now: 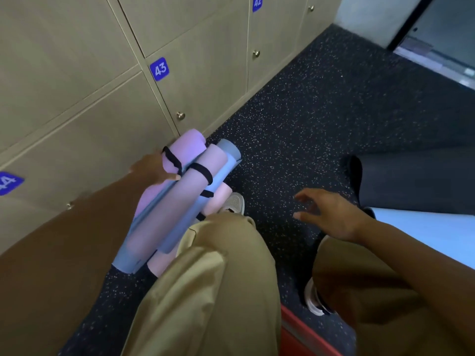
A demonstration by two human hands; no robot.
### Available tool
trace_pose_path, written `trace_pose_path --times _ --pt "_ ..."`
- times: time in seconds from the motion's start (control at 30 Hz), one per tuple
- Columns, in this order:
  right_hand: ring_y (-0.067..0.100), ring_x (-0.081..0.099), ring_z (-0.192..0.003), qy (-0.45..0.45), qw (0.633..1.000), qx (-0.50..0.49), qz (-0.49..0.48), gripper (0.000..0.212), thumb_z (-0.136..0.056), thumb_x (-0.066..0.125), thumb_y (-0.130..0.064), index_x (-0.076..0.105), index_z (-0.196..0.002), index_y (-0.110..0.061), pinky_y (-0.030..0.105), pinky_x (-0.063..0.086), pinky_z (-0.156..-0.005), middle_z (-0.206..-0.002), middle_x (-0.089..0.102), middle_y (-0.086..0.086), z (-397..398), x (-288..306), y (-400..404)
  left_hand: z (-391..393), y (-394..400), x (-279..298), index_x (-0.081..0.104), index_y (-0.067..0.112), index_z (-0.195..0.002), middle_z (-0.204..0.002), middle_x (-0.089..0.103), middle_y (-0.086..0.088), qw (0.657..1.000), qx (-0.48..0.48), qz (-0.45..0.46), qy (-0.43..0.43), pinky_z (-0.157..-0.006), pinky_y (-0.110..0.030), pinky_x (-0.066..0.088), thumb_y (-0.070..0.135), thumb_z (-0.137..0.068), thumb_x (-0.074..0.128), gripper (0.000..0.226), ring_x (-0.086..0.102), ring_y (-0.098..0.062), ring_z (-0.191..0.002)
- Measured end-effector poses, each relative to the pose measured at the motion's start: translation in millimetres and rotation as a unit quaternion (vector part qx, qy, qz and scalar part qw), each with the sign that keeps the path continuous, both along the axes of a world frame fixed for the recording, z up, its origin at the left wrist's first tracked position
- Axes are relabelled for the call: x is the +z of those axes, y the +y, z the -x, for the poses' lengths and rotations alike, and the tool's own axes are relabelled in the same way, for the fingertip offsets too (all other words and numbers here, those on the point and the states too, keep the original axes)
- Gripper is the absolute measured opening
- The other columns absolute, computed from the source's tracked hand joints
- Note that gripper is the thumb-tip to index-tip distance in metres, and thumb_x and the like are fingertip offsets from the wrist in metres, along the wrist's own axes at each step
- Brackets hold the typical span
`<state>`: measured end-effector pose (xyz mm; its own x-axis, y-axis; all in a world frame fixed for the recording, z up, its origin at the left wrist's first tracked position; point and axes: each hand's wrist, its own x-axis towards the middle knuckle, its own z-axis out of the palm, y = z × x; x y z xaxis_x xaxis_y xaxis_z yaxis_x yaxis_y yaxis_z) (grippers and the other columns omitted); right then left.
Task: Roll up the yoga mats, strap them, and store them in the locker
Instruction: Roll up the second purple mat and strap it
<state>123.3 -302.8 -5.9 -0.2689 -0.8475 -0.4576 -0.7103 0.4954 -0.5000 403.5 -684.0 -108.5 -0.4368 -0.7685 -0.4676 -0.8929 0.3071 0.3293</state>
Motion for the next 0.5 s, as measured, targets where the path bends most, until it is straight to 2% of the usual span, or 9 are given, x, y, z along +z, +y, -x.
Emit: trace_pose_path --times 0.17,0.27,0.5 --pt "0.006 0.061 -0.104 -0.007 1.0 0.004 -0.016 0.047 -0.095 0.066 -0.044 0.052 -0.138 -0.028 0.028 0.052 -0.092 -0.126 0.058 -0.01 -2 -2 3 -11 5 -25 0.036 0.009 -0.15 -0.144 0.053 -0.017 0.999 0.01 0.031 -0.011 -0.101 -0.052 0.047 0.058 -0.07 0.087 0.107 0.055 -0.04 -0.127" --pt "0.008 0.061 -0.103 -0.004 1.0 -0.003 -0.019 0.046 -0.096 0.066 -0.042 0.053 -0.137 -0.027 0.028 0.052 -0.091 -0.123 0.057 -0.011 -1 -2 5 -15 10 -23 0.042 0.008 -0.147 -0.142 0.053 -0.019 0.998 0.004 0.067 -0.004 -0.098 -0.051 0.047 0.054 -0.079 0.081 0.091 0.055 -0.041 -0.125" --pt "0.009 0.061 -0.1 0.029 0.999 -0.007 -0.023 0.045 -0.096 0.066 -0.042 0.053 -0.136 -0.027 0.031 0.053 -0.091 -0.127 0.058 -0.006 1 12 12 -1 35 20 0.056 0.013 -0.116 -0.112 0.062 -0.01 0.992 -0.004 0.116 0.046 -0.081 -0.046 0.051 0.048 -0.083 0.075 0.051 0.061 -0.039 -0.102"
